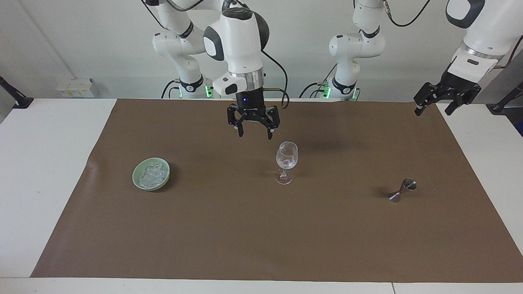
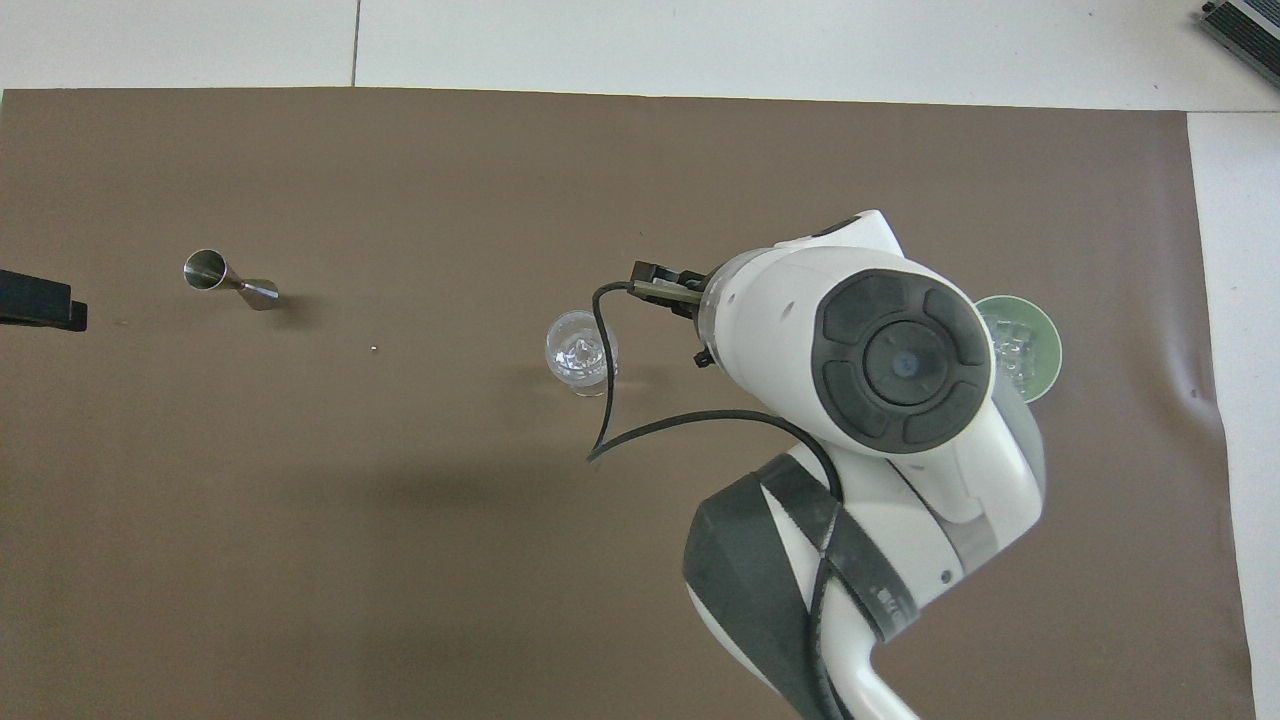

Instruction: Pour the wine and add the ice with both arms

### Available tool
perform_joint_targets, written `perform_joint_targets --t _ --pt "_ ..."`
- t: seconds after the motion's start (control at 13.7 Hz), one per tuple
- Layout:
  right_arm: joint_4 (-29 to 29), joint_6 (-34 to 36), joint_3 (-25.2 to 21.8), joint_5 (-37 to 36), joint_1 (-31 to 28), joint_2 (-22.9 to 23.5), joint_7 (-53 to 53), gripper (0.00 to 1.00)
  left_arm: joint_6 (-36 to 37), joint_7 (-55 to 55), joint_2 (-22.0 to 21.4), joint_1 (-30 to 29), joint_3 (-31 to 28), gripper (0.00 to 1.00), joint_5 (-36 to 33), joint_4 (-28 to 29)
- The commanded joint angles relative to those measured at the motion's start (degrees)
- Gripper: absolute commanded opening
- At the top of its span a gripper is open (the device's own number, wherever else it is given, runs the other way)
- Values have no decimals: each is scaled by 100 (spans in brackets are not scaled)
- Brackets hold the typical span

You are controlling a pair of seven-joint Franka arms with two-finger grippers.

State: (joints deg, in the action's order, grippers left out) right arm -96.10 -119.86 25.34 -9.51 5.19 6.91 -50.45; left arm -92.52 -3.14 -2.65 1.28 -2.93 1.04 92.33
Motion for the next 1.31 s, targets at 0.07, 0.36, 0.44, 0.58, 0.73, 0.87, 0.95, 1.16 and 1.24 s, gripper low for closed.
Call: perform_joint_targets --t 0.07,0.36,0.44,0.58,0.73,0.87,0.95,1.16,1.24 --pt "-58 410 50 -95 -421 -321 395 100 -12 -64 -78 109 -111 100 -122 154" --pt "-50 568 -73 -86 -632 -506 693 100 -30 -46 -140 109 -120 100 -122 242" --pt "-50 656 -186 -34 -676 -550 903 100 5 -37 -140 109 -137 100 -122 250" --pt "-50 999 -563 2 -572 -725 1316 100 -20 -20 -140 100 -146 100 -113 242" --pt "-41 1166 -1203 19 -213 -849 1659 100 14 -29 -140 100 -146 100 -122 250" --pt "73 1368 -1444 351 -280 -919 2247 100 14 -20 -140 100 -155 100 -122 250" --pt "108 1474 -1444 458 -473 -937 2528 100 14 -20 -140 100 -155 100 -122 250" --pt "109 1764 -1899 651 -545 -1077 3250 100 14 -20 -140 100 -146 100 -122 250" --pt "109 1852 -2040 757 -554 -1104 3452 100 14 -20 -140 100 -155 100 -122 250"
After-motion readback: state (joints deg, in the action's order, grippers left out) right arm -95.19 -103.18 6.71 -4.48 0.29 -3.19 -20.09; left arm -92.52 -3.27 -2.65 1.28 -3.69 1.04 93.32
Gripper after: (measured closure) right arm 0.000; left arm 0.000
